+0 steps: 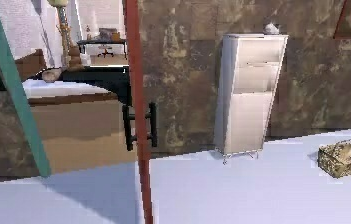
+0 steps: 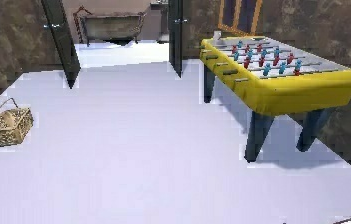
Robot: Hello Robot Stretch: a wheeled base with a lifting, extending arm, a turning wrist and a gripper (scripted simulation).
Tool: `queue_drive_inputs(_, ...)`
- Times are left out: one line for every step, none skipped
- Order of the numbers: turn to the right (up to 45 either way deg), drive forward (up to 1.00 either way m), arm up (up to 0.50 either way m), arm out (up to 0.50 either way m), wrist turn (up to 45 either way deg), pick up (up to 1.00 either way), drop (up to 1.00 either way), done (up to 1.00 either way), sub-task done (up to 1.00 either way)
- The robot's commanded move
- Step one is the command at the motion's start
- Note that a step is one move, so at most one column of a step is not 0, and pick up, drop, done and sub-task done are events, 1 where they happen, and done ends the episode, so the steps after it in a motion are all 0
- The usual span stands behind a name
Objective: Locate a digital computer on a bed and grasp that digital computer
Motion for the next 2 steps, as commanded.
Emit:
queue_drive_inputs(-42.0,0.0,0.0,0.0,0.0,0.0,0.0,0.0,0.0)
queue_drive_inputs(0.0,0.35,0.0,0.0,0.0,0.0,0.0,0.0,0.0)
